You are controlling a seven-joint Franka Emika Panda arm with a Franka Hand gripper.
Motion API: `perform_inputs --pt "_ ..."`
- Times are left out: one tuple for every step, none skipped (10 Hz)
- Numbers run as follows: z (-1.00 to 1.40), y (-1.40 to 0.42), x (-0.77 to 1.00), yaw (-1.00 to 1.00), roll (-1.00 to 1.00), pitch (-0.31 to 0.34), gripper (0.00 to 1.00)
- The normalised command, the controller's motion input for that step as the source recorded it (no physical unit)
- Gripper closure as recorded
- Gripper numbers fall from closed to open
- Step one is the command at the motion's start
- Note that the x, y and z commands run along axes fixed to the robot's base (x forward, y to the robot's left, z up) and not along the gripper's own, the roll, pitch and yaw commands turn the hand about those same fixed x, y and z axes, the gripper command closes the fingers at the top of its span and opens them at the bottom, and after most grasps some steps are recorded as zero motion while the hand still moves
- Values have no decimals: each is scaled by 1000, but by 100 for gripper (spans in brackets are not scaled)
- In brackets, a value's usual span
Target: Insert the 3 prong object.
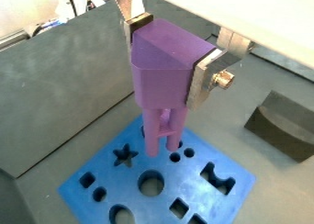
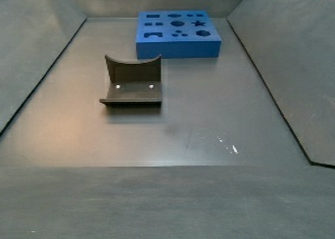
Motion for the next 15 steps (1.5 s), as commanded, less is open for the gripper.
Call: perform_inputs --pt "-1000 789 274 103 0 -21 100" --pt "-1000 680 77 54 0 -46 100" --pt "-983 503 0 0 -63 -27 100" --pt "-849 186 -114 -77 -20 -64 100" --pt "-426 0 -114 0 -131 -246 100" --pt "-206 0 0 0 0 -124 100" --pt "-340 -9 0 0 6 -140 100" --pt "-474 -66 37 11 114 -80 100" --pt "-334 -117 129 0 207 0 100" --pt "-274 -197 63 0 161 0 100" --pt "-231 -217 89 0 141 0 100" --pt "-266 -169 114 0 171 0 100" --pt "-323 -131 29 11 163 0 100" --pt "-434 -54 0 97 129 -30 100" --pt "-523 0 0 83 104 -43 100"
